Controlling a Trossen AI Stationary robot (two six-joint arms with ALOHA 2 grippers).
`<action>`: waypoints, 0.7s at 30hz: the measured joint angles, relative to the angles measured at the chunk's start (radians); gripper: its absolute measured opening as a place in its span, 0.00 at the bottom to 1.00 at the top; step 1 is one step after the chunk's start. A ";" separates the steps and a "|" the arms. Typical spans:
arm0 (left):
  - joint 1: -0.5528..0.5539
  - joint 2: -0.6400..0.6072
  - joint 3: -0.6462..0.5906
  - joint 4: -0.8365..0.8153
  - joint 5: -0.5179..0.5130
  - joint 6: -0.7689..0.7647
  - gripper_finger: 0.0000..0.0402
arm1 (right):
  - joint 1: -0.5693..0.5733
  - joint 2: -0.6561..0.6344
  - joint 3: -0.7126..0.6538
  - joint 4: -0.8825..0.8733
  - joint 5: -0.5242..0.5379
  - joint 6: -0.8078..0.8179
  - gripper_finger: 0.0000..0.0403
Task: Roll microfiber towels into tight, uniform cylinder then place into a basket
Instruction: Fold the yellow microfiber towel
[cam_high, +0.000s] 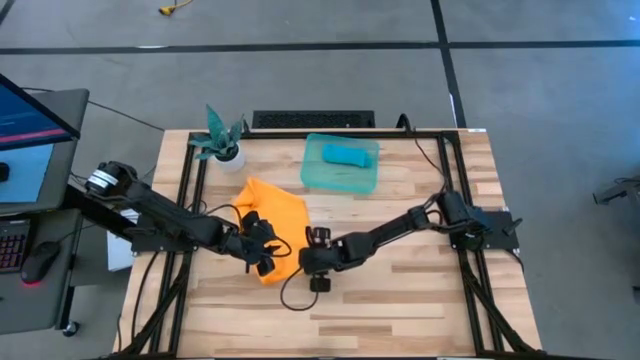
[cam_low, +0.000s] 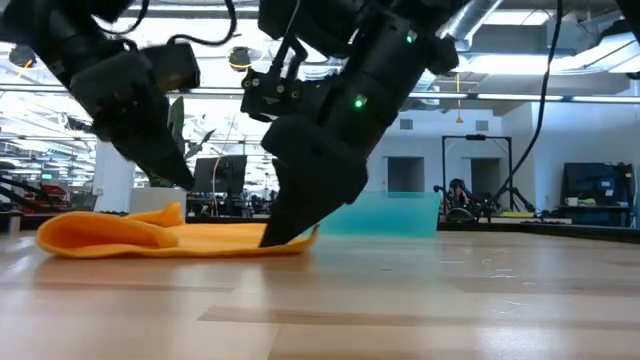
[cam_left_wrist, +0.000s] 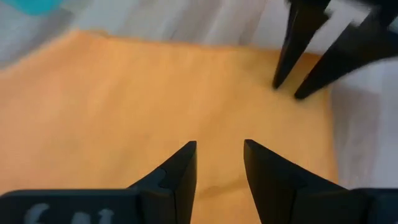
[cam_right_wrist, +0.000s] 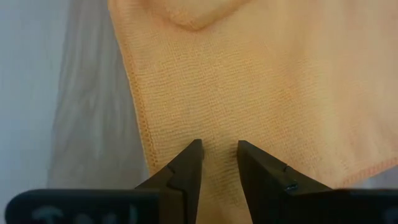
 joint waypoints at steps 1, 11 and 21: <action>0.004 0.024 0.000 0.008 0.011 0.005 0.30 | 0.004 0.001 0.014 -0.035 0.000 0.017 0.31; 0.093 0.200 0.001 0.130 0.192 0.109 0.30 | 0.058 0.004 0.108 -0.293 0.001 0.071 0.31; 0.077 0.177 0.003 0.096 0.430 -0.033 0.30 | 0.075 0.003 0.108 -0.409 0.098 0.207 0.31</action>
